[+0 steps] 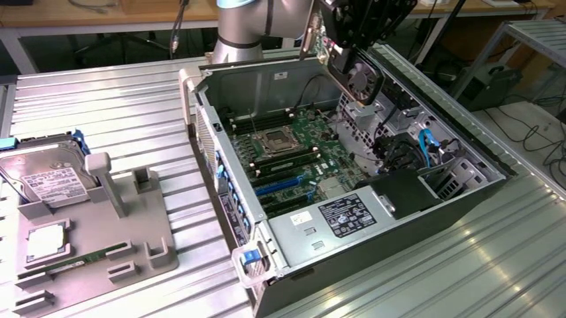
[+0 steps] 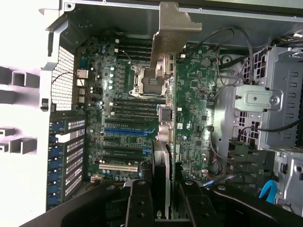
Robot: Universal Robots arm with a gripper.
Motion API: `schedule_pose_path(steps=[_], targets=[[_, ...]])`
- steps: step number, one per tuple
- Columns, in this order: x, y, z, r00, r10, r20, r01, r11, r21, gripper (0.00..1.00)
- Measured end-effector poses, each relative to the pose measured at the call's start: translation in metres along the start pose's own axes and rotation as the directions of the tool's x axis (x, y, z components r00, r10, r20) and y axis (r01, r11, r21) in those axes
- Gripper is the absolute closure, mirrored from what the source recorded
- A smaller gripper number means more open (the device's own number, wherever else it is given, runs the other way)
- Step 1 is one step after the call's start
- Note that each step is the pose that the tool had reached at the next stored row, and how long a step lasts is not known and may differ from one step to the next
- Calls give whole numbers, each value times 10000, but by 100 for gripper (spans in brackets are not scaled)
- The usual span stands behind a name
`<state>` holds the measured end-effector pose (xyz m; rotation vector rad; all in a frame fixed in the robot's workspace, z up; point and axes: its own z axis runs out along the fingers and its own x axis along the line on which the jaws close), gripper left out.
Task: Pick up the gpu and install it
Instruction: 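Insert the gpu into the slot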
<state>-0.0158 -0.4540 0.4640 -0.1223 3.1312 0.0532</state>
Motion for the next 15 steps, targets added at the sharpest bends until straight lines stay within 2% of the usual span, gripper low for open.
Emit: schedule_pose_path(steps=[8,13,15], targets=[[0,0,0,9975,-699,-23,699,9976,-6,73],[0,0,0,9932,-1163,-39,1163,9932,-12,73],[0,0,0,9892,-1468,-48,1468,9892,-17,73]])
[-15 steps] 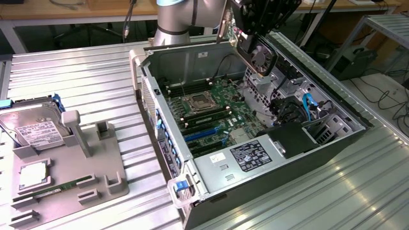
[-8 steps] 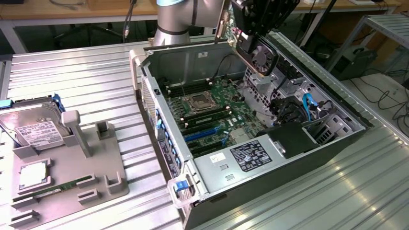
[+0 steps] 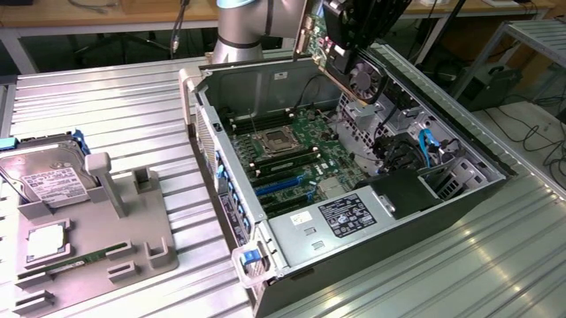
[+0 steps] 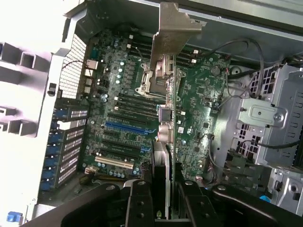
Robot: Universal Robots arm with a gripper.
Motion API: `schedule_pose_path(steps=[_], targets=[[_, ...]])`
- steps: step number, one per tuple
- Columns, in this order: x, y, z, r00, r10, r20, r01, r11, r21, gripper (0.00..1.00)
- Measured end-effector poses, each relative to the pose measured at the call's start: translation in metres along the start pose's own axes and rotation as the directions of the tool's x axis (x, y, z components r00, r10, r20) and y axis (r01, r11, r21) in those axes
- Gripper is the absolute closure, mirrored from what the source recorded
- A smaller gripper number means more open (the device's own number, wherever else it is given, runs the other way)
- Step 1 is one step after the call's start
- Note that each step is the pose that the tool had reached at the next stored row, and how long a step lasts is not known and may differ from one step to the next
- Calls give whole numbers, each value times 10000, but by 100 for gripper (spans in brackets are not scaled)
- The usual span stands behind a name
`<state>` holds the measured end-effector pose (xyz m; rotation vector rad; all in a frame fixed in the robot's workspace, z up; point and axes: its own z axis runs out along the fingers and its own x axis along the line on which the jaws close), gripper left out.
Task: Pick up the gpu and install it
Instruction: 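Insert the gpu into the slot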
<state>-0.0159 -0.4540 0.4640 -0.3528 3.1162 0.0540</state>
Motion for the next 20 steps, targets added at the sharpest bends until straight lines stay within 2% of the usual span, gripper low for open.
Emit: schedule_pose_path(steps=[2,8,15,20], targets=[[1,0,0,9995,-326,-11,326,9995,-3,73],[1,0,0,9962,-872,-29,872,9962,-9,73],[1,0,0,9869,-1612,-52,1612,9869,-19,73],[1,0,0,9770,-2133,-70,2133,9770,-26,73]])
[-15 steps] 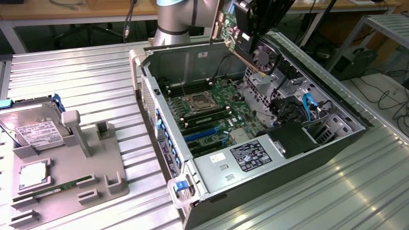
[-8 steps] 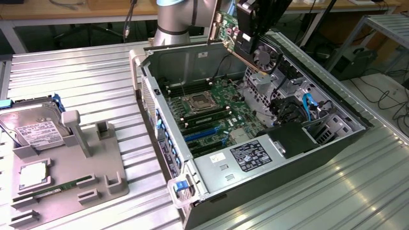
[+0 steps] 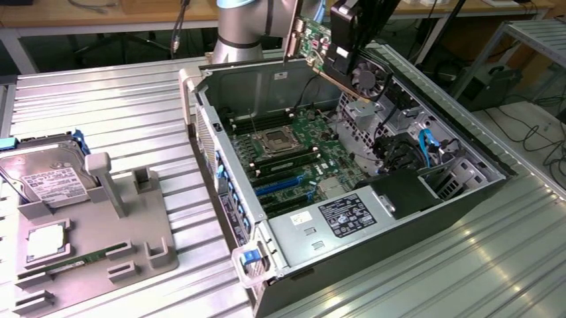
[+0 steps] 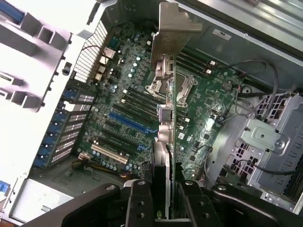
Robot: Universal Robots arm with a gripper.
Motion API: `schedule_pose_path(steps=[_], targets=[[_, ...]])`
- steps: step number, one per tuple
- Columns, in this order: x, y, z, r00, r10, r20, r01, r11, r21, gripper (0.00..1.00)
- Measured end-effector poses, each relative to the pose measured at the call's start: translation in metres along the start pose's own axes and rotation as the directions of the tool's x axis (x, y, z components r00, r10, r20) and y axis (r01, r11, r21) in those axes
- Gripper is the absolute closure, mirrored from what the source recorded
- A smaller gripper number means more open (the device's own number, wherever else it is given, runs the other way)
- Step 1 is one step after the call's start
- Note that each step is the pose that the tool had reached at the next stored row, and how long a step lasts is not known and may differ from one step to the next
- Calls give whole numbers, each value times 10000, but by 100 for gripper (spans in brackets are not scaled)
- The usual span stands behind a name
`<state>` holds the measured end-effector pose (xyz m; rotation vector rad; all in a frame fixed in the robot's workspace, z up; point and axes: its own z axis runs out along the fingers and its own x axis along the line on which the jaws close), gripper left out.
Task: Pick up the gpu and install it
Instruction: 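Insert the gpu into the slot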
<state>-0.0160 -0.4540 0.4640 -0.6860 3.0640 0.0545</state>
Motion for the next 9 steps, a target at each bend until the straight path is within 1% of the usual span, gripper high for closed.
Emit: schedule_pose_path(steps=[5,9], targets=[[0,0,0,9990,-444,-15,444,9990,-5,73],[0,0,0,9967,-813,-27,813,9967,-9,73]])
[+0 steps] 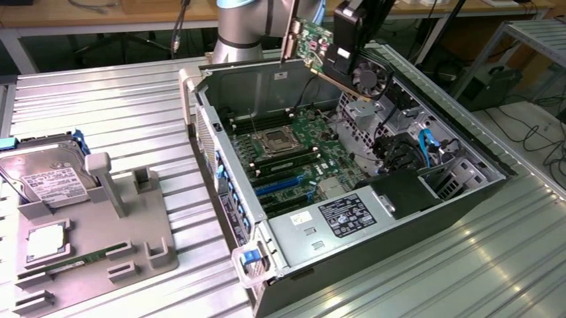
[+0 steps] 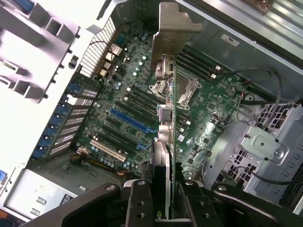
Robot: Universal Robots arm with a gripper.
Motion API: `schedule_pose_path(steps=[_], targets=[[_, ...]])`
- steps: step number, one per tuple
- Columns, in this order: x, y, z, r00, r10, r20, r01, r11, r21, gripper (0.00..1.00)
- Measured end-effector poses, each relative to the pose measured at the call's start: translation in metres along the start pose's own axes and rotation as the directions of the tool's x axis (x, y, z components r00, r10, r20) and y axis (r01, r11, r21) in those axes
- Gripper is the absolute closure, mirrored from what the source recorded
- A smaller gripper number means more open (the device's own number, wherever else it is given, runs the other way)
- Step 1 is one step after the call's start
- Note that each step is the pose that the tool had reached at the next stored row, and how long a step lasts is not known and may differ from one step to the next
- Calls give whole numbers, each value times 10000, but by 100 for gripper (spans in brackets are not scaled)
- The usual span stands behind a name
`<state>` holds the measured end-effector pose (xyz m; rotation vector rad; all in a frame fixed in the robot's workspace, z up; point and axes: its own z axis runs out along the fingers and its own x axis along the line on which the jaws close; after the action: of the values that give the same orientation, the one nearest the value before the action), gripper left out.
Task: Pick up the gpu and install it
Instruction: 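Insert the gpu into the slot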
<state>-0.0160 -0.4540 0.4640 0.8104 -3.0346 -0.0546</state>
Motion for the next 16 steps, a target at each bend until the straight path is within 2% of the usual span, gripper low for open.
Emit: schedule_pose_path(steps=[11,16], targets=[[0,0,0,9962,-870,-29,870,9962,-9,73],[0,0,0,9916,-1292,-42,1291,9916,-14,73]])
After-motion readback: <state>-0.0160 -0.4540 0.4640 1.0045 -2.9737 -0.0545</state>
